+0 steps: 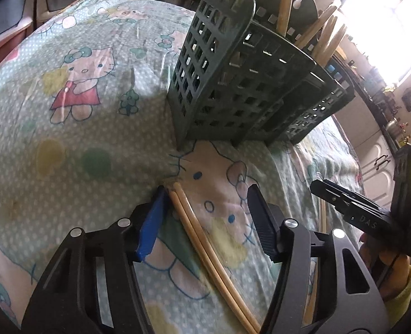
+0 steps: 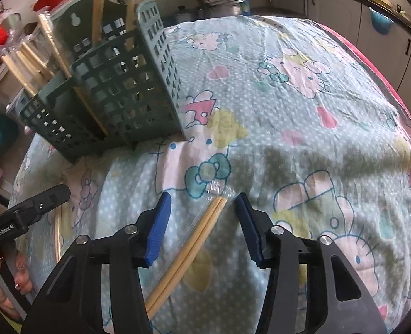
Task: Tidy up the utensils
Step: 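Close the left gripper on a chopstick while the right gripper grasps another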
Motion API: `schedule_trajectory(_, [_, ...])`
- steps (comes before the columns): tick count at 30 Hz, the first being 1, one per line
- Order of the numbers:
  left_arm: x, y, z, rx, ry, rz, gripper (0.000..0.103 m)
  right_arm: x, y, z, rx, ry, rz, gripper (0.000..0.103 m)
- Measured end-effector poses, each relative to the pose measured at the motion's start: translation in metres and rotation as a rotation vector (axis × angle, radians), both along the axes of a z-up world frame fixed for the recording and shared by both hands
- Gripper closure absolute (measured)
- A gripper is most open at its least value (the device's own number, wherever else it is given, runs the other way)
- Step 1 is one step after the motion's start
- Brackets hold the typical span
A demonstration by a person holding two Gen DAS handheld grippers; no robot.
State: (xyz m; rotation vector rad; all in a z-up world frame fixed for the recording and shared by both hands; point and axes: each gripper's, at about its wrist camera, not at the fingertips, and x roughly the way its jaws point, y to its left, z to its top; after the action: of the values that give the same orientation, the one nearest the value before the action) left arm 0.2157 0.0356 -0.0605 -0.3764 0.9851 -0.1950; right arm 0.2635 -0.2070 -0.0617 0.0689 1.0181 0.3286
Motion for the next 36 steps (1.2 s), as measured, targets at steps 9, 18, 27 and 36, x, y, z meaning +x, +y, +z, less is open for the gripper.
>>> schedule_trajectory(9, [0.012,-0.001,-0.002,0.037,-0.009,0.006,0.061,0.009,0.003,-0.003,-0.02,-0.021,-0.018,0.068])
schedule_trajectory(18, [0.014,0.003,-0.003,0.102,-0.013,0.014,0.082,0.004,0.001,-0.003,-0.012,-0.047,-0.028,0.088])
schedule_trajectory(27, [0.008,0.015,-0.002,0.06,-0.021,0.009,0.093,-0.009,0.0,0.004,0.048,-0.072,-0.009,0.092])
schedule_trajectory(36, [-0.006,0.009,0.022,0.018,-0.087,-0.046,0.098,-0.026,0.005,0.021,0.068,-0.139,0.039,0.093])
